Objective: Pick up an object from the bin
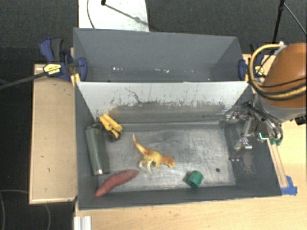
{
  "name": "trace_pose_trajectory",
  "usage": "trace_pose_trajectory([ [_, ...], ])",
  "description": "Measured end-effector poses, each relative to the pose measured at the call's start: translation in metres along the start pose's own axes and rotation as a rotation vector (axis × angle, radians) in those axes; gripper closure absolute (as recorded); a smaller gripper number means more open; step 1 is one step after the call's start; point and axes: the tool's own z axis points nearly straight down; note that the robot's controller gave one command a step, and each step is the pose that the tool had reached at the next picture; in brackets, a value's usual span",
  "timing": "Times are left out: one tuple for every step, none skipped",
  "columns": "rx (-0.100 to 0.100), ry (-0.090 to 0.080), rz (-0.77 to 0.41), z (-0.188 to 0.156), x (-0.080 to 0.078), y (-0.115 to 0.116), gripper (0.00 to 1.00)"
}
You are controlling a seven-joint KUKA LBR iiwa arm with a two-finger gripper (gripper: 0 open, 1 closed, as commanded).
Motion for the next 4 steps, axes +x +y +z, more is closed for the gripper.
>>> trace_pose_trajectory([
  [0.001, -0.008, -0.003, -0.004, -0.002, 0.000, 0.00],
  [0.002, -0.010, -0.140, 0.053, 0.010, 0.022, 0.00],
  [0.001, -0.005, -0.519, 0.070, 0.023, 0.055, 0.00],
  [0.002, -0.005, -0.810, 0.105, 0.025, 0.083, 0.00],
])
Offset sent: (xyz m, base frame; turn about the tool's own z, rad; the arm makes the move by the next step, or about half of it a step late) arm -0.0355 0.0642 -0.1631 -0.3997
